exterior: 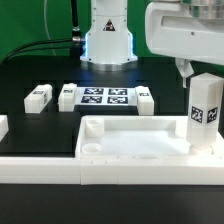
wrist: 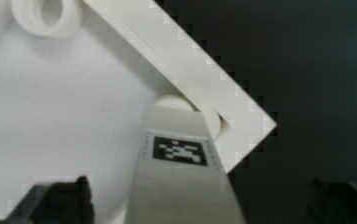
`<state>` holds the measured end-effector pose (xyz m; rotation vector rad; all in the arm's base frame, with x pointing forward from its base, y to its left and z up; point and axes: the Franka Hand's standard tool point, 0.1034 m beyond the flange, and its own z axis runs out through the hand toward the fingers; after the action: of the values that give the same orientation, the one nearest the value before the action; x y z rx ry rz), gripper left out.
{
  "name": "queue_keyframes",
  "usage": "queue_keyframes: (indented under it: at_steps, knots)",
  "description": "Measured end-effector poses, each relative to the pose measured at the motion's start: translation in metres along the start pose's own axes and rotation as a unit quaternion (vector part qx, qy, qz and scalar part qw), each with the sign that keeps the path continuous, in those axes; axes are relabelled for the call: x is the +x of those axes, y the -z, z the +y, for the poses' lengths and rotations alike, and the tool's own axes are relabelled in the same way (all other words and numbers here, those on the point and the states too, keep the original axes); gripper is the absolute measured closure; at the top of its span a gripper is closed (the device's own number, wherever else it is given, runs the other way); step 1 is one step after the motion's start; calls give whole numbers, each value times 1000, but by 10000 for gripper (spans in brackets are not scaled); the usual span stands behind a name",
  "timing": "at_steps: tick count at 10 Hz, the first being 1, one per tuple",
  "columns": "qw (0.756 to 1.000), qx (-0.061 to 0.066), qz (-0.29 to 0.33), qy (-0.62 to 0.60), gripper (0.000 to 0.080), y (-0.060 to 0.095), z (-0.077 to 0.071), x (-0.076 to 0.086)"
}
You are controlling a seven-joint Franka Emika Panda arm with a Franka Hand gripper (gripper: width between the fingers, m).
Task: Assemble desk
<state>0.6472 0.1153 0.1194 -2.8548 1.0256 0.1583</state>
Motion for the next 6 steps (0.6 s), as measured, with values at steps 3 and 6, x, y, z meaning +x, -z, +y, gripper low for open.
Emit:
queue_keyframes:
  at_steps: [3, 6]
  knots:
    - [993, -1, -1, 116, 153, -1, 0, 0]
    - [965, -2, -2, 263, 150, -1, 2, 2]
